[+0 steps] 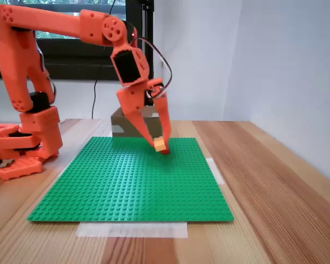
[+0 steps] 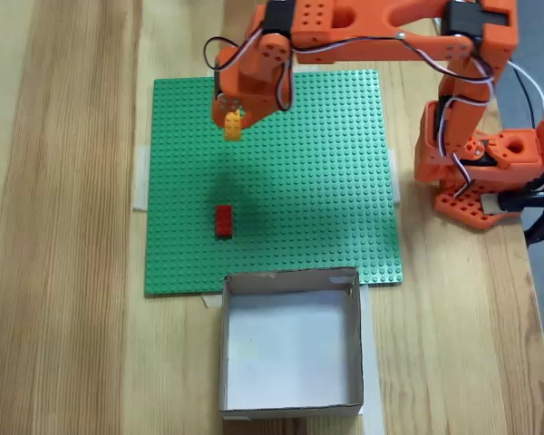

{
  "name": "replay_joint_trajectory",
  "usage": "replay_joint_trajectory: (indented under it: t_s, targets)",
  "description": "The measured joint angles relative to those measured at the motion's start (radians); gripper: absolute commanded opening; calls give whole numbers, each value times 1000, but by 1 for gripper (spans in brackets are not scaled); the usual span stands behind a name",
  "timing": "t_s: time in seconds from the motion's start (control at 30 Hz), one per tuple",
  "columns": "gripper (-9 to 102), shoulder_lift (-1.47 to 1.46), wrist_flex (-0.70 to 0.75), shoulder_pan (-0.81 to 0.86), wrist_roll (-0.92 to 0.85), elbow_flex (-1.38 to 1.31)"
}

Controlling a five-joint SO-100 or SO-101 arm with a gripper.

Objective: Pick the yellow lego block and put it in the box.

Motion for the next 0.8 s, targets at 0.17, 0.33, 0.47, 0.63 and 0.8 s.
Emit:
replay_joint_trajectory:
  t_s: [0.17, 0.33, 0.47, 0.63, 0.8]
  targets:
    - [-1, 126, 21, -71, 15, 66]
    - [-1, 236, 40, -155, 34, 78]
    - [-1, 279, 40, -215, 40, 77]
    - [-1, 282, 35, -301, 80, 77]
    - [-1, 284, 12, -400, 107, 55]
